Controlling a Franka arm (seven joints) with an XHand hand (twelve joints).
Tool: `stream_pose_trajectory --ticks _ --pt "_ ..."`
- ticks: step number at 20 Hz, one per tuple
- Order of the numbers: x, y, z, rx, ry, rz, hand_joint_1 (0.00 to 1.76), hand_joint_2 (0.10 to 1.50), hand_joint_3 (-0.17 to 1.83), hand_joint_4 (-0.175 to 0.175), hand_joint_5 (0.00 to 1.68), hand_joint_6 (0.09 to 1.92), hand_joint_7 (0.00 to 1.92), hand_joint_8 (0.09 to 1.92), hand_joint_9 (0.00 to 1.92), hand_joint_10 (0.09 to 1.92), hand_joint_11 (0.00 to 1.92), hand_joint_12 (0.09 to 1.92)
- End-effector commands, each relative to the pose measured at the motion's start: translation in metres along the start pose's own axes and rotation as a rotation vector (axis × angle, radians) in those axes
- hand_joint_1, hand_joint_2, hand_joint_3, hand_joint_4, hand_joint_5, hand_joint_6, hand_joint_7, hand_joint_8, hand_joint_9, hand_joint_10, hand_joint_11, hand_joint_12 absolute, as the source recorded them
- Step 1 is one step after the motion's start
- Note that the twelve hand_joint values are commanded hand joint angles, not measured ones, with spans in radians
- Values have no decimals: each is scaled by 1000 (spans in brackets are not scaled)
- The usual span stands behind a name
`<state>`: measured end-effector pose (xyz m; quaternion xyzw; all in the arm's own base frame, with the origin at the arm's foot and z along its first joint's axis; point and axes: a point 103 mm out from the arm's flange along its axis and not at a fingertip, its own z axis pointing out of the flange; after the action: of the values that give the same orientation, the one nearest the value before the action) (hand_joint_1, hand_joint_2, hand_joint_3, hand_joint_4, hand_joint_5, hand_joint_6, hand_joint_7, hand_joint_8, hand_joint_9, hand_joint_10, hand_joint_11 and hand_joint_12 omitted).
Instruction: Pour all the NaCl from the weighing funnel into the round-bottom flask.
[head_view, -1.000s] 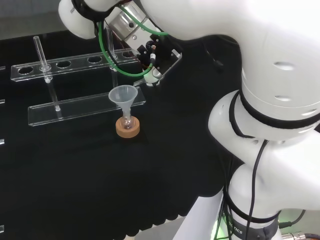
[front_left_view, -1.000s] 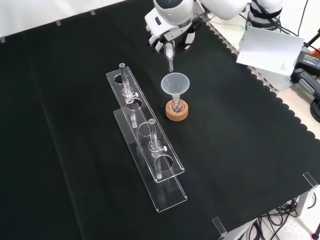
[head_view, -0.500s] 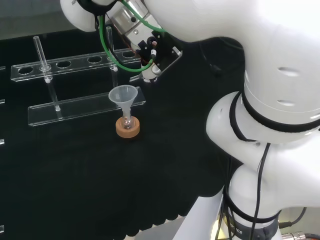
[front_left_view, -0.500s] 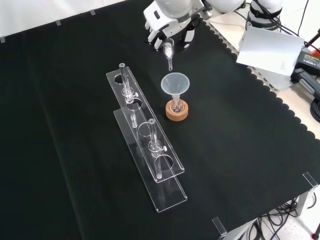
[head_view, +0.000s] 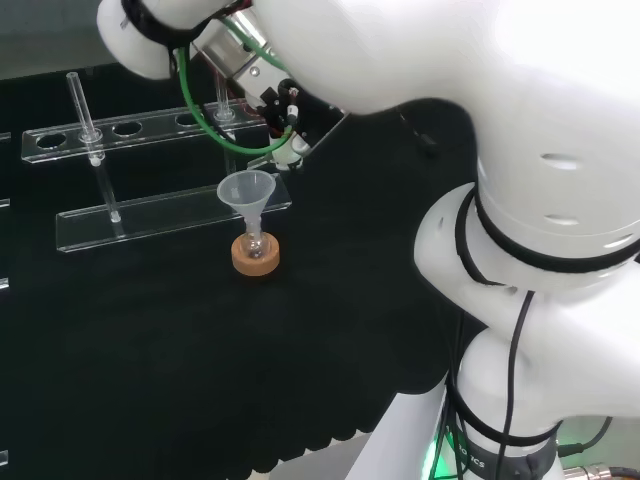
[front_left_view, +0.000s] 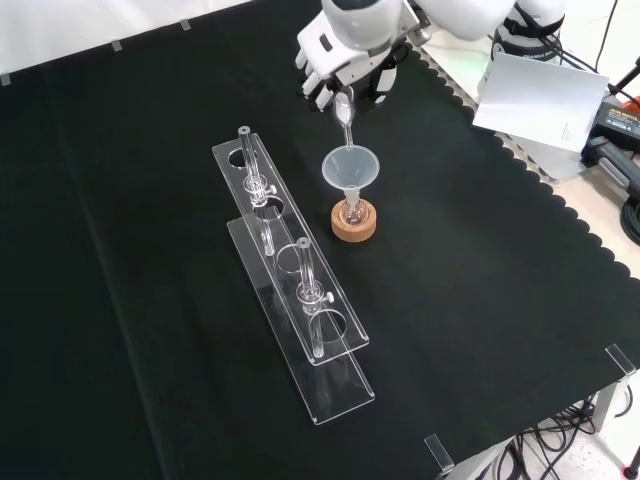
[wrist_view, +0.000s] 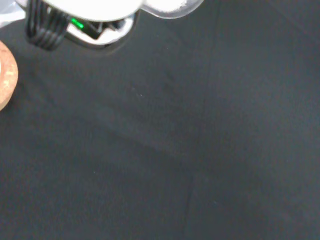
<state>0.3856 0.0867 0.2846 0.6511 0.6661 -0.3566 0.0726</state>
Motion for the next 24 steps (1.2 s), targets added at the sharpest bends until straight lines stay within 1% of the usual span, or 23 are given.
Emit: stream_pose_trajectory --ticks 1,6,11,24 --pt "7 4 1 10 -62 -7 1133 639 636 175 1351 524 804 593 1176 200 991 947" --pt "10 3 -2 -5 -124 -3 1133 639 637 175 1351 524 801 593 1177 198 991 946" --pt "12 2 -5 -6 -158 1 1133 638 637 175 1351 525 800 595 1177 196 991 946" --pt "8 1 -7 -4 -237 19 1133 638 639 175 1350 526 794 596 1177 191 991 944"
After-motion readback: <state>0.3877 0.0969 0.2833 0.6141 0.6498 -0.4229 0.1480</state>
